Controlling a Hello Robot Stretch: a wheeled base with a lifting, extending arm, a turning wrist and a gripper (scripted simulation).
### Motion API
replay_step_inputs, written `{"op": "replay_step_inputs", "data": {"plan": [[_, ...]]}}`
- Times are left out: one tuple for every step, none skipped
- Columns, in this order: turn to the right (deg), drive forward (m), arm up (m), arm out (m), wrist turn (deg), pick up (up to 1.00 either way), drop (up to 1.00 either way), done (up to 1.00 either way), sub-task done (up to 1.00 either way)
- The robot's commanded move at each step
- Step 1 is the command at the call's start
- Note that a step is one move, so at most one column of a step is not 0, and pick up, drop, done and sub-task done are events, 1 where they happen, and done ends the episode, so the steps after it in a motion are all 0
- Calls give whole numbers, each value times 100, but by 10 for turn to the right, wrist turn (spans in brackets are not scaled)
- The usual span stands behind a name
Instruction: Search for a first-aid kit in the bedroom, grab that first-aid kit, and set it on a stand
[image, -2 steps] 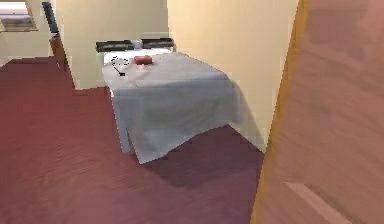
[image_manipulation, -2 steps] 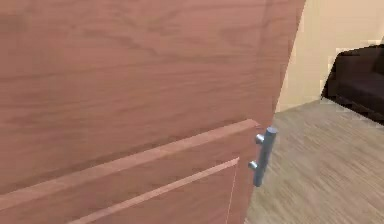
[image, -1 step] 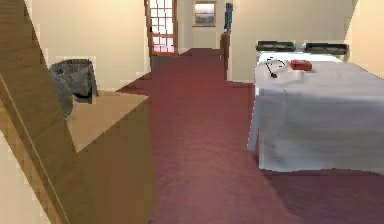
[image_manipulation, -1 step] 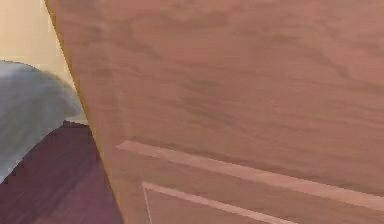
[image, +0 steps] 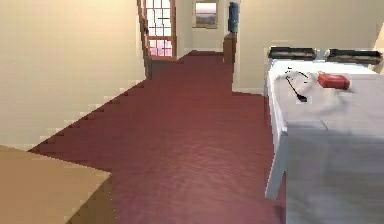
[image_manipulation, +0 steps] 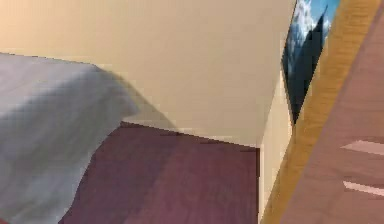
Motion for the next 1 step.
{"op": "replay_step_inputs", "data": {"plan": [[-450,0,0,0,0,0,0,0,0]]}}
